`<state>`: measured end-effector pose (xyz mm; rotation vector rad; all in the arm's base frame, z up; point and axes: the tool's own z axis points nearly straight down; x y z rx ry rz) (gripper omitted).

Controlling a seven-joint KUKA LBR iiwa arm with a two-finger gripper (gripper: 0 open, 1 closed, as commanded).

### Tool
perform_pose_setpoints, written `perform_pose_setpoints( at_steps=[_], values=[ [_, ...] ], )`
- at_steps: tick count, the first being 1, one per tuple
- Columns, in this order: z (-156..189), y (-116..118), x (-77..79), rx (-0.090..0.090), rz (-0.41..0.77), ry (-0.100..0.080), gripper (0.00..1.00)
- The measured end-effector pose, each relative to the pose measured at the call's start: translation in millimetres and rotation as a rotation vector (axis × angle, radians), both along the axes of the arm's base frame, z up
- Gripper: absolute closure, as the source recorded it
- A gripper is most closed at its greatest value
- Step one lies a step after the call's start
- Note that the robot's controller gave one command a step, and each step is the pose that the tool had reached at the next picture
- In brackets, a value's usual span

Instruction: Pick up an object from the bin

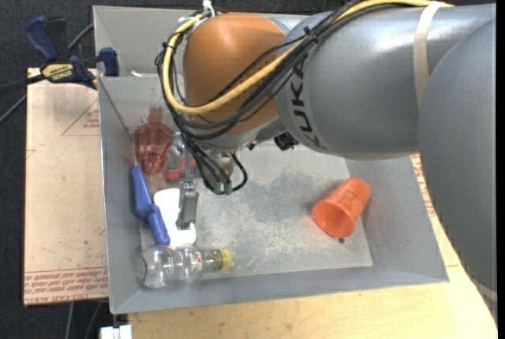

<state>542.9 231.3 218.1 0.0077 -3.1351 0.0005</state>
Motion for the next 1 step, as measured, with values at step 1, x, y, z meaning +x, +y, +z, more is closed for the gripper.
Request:
perform_pose_setpoints(
  at_steps=[1],
  values=[
    [4.9,-1.7,1.8,0.002,-0.005,-0.007,0.00]
  ],
)
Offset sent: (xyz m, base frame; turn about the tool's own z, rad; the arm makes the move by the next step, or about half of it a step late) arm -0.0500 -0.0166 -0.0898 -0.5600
